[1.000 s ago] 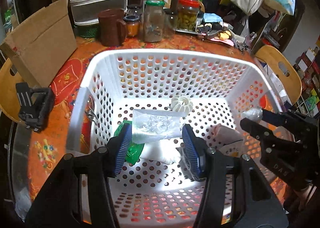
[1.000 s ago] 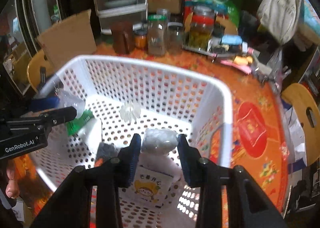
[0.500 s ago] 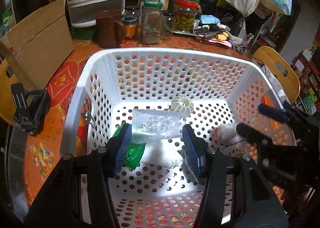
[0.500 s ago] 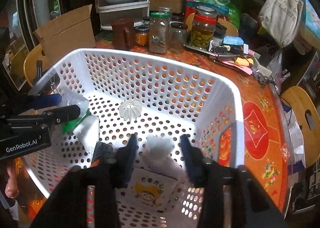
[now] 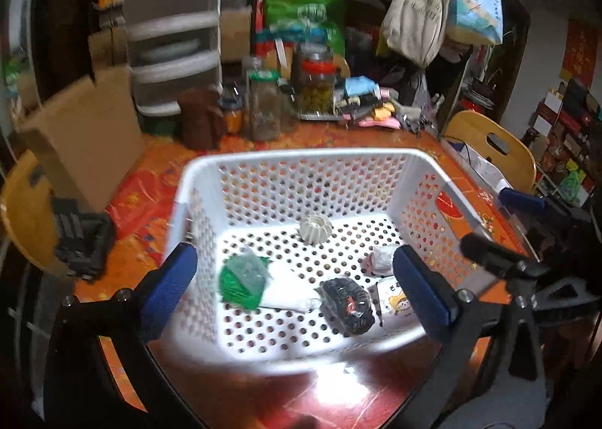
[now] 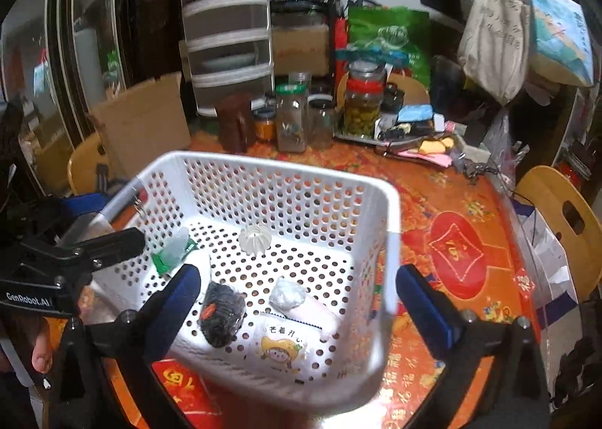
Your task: Organize soft objects
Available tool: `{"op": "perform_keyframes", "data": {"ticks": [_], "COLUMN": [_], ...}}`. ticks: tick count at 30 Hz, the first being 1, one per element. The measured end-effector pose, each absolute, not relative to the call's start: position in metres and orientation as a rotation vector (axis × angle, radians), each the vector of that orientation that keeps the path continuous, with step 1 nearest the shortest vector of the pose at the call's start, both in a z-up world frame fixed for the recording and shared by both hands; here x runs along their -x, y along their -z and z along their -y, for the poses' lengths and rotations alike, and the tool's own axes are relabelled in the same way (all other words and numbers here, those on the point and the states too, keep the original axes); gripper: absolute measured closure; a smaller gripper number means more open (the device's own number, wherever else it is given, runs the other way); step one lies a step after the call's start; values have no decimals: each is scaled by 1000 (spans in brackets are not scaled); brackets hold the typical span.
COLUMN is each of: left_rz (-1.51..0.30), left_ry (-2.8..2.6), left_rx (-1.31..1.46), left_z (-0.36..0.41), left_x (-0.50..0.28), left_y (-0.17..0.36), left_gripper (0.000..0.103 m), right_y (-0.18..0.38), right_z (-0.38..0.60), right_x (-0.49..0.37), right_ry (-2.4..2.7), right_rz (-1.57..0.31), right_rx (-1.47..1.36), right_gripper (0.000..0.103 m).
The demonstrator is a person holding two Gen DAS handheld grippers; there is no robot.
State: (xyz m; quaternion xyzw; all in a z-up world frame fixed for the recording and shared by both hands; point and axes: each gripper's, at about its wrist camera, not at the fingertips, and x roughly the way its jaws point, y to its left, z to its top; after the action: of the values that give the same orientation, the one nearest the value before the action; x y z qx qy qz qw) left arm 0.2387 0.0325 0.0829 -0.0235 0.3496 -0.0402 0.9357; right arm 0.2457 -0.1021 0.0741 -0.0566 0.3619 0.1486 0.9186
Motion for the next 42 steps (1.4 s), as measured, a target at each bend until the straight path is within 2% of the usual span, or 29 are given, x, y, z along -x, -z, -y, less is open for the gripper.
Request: {"op": "perform_keyframes", "data": {"ticks": [10, 21, 25, 32, 42], "left_rz": [-561, -524, -509, -546, -531], "left_ry": [60, 0, 27, 30, -19], "left_rx": [29, -10, -7, 40, 60], "left_z": [-45, -26, -5, 3, -10], "left_x": [-123, 14, 51, 46, 38], "left_y": [-134, -134, -133, -122, -121], "left_gripper": [0, 0, 0, 0, 0], "right_y": [-127, -141, -133, -110, -109], "right_z": [118, 125, 123, 133, 137], "right_x": [-136, -13, 16, -5, -4], "right_ry": [-254, -240, -226, -158, -176], "right_rz": [-507, -453, -496, -577, -573], "right_rx": [163, 130, 121, 94, 77], "right_gripper": [0, 0, 0, 0, 0]}}
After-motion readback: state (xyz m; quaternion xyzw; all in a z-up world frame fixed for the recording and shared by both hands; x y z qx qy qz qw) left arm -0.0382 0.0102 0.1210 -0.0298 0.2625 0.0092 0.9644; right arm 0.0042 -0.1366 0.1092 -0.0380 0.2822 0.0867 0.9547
